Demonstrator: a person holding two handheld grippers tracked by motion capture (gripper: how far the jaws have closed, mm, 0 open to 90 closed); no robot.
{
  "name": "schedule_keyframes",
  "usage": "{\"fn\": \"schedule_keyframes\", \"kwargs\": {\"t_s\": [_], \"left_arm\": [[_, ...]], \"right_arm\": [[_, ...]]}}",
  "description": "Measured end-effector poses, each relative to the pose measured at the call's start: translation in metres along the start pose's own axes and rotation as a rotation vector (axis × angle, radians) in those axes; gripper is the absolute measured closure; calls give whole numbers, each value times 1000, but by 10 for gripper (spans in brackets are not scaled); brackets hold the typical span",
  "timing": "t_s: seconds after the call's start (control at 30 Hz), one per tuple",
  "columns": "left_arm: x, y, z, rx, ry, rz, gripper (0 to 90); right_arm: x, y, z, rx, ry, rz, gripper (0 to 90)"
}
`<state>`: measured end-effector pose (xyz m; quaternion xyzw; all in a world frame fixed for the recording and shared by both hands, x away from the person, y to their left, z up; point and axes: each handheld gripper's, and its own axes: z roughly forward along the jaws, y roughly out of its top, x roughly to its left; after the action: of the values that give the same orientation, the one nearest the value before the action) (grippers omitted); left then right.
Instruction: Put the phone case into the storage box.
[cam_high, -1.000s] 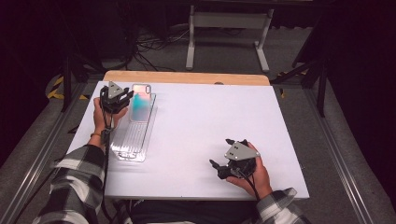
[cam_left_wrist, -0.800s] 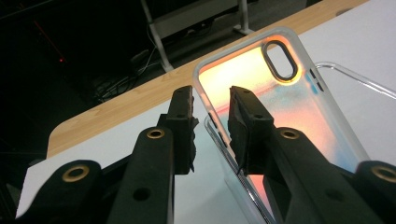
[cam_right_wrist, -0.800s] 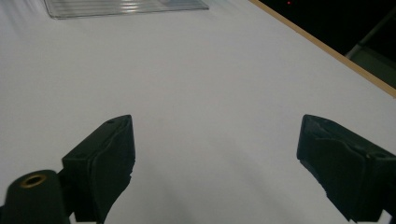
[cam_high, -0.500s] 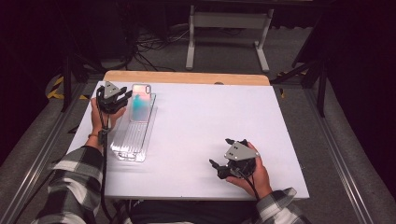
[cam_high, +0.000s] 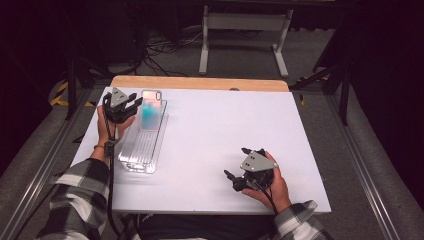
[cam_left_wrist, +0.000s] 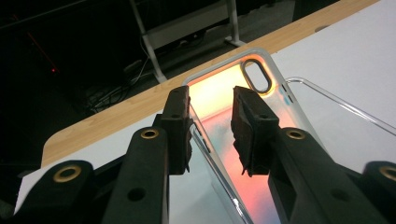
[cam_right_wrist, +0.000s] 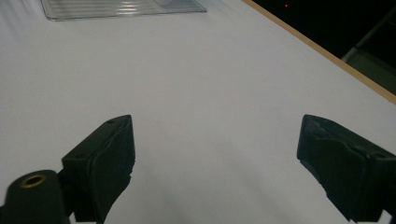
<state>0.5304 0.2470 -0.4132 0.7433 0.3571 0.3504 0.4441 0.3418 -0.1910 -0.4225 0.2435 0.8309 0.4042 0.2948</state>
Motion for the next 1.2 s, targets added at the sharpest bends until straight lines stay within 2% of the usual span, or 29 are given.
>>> {"fn": "schedule_keyframes", "kwargs": {"t_s": [0.73,1.2], "left_arm": [[-7,3,-19,-69,-40,-17,668],[-23,7,-30,-101,-84,20,642]], "right_arm": [[0,1,0,-6,-4,0,117],[-1,1,-1,-11,-8,-5,117]]}}
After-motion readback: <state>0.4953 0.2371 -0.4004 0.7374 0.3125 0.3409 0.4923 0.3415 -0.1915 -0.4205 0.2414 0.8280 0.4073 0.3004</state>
